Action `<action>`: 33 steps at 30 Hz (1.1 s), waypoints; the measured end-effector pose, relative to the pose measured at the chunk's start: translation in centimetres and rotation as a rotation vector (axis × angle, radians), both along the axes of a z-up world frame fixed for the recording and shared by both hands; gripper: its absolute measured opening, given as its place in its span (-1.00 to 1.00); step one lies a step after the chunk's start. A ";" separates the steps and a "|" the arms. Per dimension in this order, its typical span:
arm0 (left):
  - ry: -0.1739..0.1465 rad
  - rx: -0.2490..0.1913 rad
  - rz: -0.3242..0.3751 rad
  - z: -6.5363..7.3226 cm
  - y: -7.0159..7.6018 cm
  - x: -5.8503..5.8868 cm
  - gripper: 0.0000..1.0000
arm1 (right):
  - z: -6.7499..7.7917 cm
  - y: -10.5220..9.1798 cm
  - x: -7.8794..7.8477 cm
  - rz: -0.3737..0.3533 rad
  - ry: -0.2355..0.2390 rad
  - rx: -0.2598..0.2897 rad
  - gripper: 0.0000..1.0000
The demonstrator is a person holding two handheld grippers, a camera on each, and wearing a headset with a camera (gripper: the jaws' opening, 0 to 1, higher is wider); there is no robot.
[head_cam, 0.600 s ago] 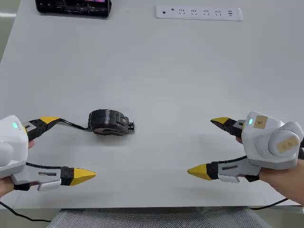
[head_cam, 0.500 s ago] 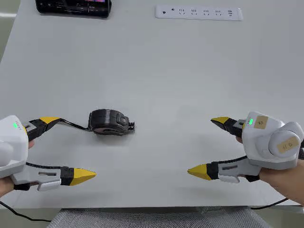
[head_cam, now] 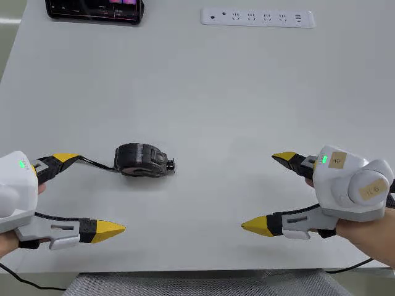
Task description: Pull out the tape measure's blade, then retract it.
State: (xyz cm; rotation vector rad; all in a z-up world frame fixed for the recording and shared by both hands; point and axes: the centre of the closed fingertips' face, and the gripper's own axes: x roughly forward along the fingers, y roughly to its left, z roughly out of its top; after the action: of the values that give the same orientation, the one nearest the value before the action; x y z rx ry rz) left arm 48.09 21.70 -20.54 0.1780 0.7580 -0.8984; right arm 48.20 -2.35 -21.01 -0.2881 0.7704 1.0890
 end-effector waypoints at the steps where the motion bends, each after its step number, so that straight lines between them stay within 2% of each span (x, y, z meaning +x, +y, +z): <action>1: 0.000 0.001 0.000 0.0 0.0 0.0 0.98 | 0.1 0.0 0.1 -0.001 -0.005 0.003 0.80; 4: -0.003 -0.006 0.001 0.1 0.0 0.0 0.98 | 0.2 0.1 0.0 -0.006 0.012 0.021 0.81; 9: -0.012 -0.010 0.001 0.3 0.0 0.1 0.98 | 0.4 0.3 -0.2 0.001 0.014 0.028 0.74; 12: -0.006 -0.012 0.000 0.2 0.1 0.0 0.98 | 0.3 0.3 -0.3 0.002 0.020 0.027 0.74; 23: -0.003 -0.010 -0.007 0.2 0.1 -0.1 0.98 | 0.3 0.4 -0.3 0.002 0.011 0.028 0.72; 28: 0.004 0.006 -0.030 -0.1 -0.2 0.4 0.97 | 0.0 0.9 0.2 0.004 0.016 0.041 0.70; 33: -0.004 0.009 -0.037 0.0 -0.2 1.3 0.97 | 0.1 1.4 0.8 0.027 0.002 0.045 0.67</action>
State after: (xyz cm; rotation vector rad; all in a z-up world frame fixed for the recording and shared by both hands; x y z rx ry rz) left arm 49.42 21.49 -20.53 0.2025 0.7567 -0.9299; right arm 49.00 -0.97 -20.88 -0.2605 0.7446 1.1307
